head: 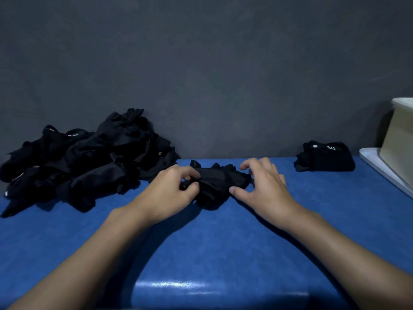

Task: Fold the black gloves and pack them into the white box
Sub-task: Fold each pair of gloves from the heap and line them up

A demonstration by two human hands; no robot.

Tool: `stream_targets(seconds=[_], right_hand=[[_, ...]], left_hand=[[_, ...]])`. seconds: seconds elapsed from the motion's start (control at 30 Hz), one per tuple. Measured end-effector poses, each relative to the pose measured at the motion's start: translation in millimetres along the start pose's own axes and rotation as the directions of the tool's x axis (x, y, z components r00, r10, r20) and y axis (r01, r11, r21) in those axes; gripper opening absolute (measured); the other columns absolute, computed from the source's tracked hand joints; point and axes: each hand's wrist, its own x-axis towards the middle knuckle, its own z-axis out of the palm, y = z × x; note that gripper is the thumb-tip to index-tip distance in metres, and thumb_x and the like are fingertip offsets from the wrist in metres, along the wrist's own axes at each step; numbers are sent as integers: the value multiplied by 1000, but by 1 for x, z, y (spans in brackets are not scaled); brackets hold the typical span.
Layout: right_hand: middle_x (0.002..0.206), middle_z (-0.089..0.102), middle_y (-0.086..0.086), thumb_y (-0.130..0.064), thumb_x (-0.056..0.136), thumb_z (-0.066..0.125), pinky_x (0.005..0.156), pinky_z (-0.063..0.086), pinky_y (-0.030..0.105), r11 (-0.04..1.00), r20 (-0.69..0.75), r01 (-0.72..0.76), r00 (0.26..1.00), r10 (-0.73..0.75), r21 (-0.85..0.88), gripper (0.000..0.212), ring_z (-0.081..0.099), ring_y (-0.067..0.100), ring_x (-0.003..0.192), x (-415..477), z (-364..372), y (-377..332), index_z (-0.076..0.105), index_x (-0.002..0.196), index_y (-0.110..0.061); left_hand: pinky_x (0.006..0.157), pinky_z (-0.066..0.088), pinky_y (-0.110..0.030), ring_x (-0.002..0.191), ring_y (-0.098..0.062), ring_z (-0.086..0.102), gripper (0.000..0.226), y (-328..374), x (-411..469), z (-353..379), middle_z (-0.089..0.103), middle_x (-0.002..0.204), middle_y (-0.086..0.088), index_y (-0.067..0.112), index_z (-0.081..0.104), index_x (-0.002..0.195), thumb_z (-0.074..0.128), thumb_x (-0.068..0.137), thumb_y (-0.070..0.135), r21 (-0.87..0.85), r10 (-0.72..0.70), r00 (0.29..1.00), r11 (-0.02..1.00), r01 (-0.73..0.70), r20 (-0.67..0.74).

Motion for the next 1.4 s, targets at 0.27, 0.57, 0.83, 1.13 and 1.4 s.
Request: stream_targets(seconds=[0.27,0.57,0.83,1.13,1.4], right_hand=[[112,56,-25,-67,67,64,107,36,39,959,129,96,982,-134,268,56,51,-5,111,-10,-1,-13,49,116,-43],[89,54,-14,-45,83,70,97,43,42,987,63,45,997,-55,152,31,54,4,89,-12,1,-6,48,101,-33],[67,59,-8,-17,83,67,88,46,39,975,56,12,998,-26,223,16,55,8,70,-13,5,-7,58,89,-29],[86,54,-12,-45,75,66,93,30,30,987,286,101,949,-134,126,11,45,2,96,-12,-14,-1,61,80,-36],[123,57,-14,-41,84,70,106,38,25,942,145,125,973,-177,311,45,49,2,121,3,-4,6,55,124,-31]], left_hand=[[63,47,-22,56,0,58,16,4,-4,-2,66,69,14,30,72,92,57,97,32,-189,-17,997,981,30,71],[76,40,-12,92,0,52,43,5,-16,-1,50,102,13,25,67,115,73,81,51,122,152,988,980,-156,42],[74,47,-30,84,-6,53,16,5,-18,2,53,82,13,25,59,75,71,84,29,134,259,962,960,-248,-80],[92,39,-34,98,-8,46,33,4,-20,6,52,93,13,28,53,78,41,78,58,56,207,977,977,-204,-55],[100,45,-28,123,-1,51,48,0,-1,8,57,131,18,30,52,133,57,91,52,-56,120,993,991,-120,7]])
